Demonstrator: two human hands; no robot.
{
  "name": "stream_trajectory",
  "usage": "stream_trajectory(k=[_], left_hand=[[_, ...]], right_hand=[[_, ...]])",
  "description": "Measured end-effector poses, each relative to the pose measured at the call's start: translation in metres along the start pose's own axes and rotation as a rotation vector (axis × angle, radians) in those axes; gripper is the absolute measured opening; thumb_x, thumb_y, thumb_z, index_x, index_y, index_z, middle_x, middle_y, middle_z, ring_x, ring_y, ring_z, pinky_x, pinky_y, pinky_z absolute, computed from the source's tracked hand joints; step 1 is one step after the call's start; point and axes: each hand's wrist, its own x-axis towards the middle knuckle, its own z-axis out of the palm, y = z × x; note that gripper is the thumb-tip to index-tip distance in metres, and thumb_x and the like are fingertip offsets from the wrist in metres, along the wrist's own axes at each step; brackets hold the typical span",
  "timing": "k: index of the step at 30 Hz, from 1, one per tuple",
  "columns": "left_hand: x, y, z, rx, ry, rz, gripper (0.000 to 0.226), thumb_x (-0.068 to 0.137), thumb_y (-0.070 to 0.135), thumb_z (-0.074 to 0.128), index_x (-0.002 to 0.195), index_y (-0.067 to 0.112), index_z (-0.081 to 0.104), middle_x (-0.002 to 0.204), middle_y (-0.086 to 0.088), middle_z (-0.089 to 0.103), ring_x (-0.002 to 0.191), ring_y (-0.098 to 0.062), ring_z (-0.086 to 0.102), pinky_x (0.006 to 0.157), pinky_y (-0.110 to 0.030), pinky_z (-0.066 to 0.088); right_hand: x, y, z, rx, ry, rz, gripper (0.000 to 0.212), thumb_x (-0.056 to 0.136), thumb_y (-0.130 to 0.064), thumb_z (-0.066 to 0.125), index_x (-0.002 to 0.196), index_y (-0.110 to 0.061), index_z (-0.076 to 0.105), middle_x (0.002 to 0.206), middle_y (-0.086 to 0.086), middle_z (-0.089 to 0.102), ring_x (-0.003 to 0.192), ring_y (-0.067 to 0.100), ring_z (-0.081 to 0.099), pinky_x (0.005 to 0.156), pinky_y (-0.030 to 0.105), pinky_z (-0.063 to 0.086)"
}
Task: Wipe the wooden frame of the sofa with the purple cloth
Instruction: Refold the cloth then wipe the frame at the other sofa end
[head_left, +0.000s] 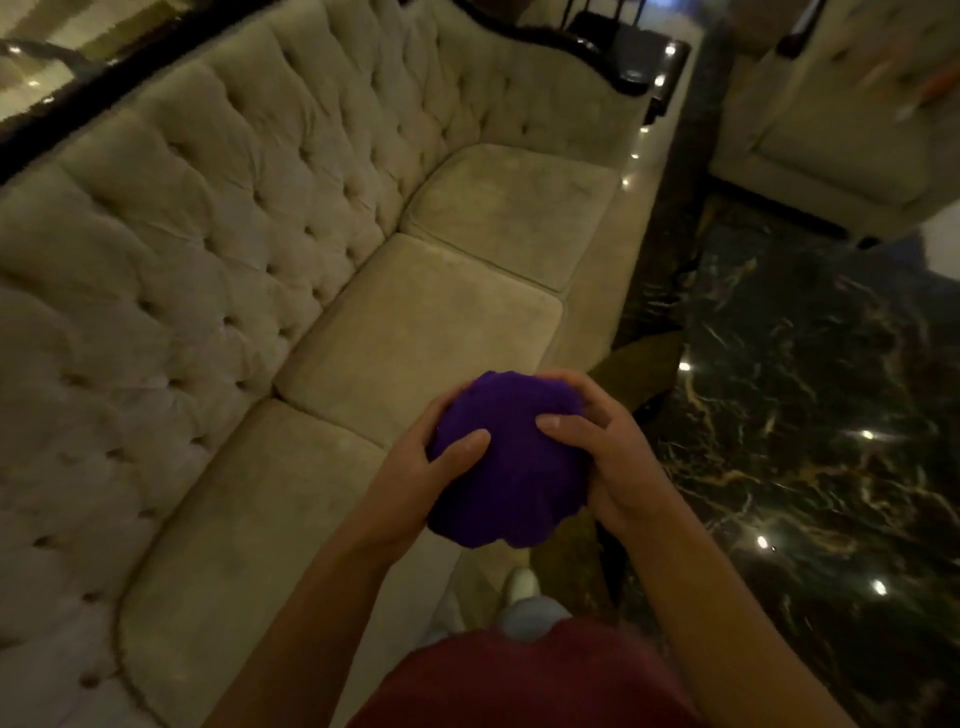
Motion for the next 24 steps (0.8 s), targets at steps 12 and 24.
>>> stream_trajectory(k=[12, 24], left_hand=[[0.089, -0.003, 0.066, 0.283, -0.098, -0.098, 0.057, 0.072, 0.061, 0.076, 0.105, 0.016, 0.07, 0.096, 0.003, 0.078, 0.088, -0.01, 0.077, 0.069, -0.023, 0.06], [0.239, 0.034, 0.159, -0.055, 0.0, -0.19, 0.062, 0.077, 0.058, 0.071, 0.131, 0.026, 0.067, 0.127, -0.002, 0.076, 0.115, -0.02, 0.074, 0.086, -0.03, 0.063]], right_hand=[[-0.011, -0.023, -0.082, -0.126, 0.498, -0.184, 0.03, 0.076, -0.033, 0.081, 0.105, -0.035, 0.076, 0.111, -0.001, 0.078, 0.106, 0.02, 0.074, 0.084, 0.037, 0.061], [0.117, -0.109, -0.204, 0.222, 0.301, 0.032, 0.02, 0.084, -0.025, 0.071, 0.102, -0.028, 0.079, 0.108, 0.002, 0.079, 0.095, 0.015, 0.077, 0.072, 0.027, 0.063]])
